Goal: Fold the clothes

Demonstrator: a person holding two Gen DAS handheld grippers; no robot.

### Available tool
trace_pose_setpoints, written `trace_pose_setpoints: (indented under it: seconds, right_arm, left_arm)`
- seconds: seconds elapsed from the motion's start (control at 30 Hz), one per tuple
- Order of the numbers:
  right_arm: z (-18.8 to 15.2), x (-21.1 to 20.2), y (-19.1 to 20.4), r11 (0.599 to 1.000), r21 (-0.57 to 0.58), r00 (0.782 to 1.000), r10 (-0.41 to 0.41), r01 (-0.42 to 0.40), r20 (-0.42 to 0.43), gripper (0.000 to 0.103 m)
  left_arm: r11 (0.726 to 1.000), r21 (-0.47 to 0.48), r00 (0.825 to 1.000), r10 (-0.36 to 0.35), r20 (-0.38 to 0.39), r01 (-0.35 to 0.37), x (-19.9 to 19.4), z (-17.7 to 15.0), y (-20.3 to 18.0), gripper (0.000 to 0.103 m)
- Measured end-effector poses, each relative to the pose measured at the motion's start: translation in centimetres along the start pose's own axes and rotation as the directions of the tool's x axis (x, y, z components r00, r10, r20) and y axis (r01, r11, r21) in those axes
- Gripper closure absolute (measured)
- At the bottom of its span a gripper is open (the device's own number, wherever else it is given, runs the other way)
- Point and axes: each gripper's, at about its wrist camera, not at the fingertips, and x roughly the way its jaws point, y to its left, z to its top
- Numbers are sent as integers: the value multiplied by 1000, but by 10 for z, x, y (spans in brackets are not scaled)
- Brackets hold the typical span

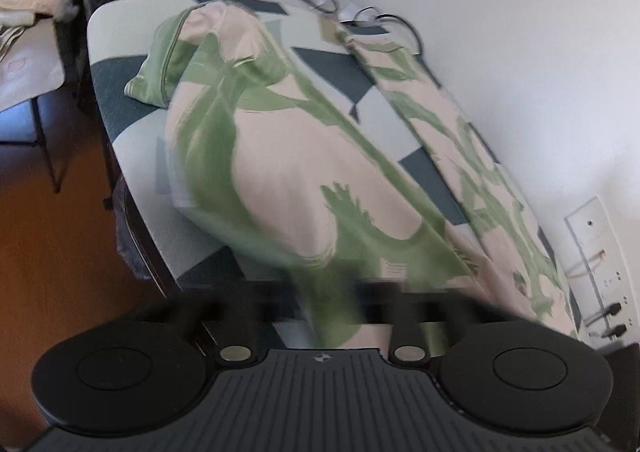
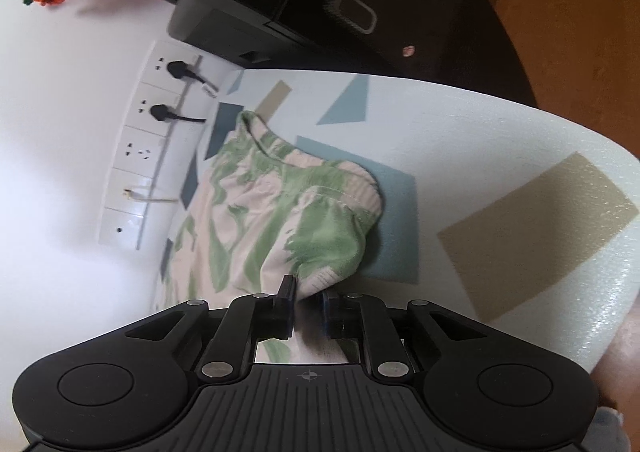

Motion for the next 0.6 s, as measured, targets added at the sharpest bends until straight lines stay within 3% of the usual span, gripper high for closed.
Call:
trace_pose_setpoints:
  seconds: [0.03,0.13,0.27,0.37,0.6]
  right_arm:
    - [1,0,1,1000,7,1000,4,-4,0,90]
    - [5,-1,5,999,21,1000,27,-27,5,90]
    - [8,-5,8,993,69,996,93,-94,9,91]
    - [8,-15,22,988,76,991,131,-133,26,97]
    - [15,-76,79,959,-34,955,283,-281,87,101]
  left_arm:
    - [1000,9,999,26,20,-26,-5,0,-3,100]
    - [998,48,994,-32,108,27,-32,4,-9,101]
    - [988,35,958,-157,240,153,-79,24,-20,102]
    - [955,147,883,-294,366,256,-118,34,-39,102]
    - [913,231,776,-408,481,336,-174,41,-56,102]
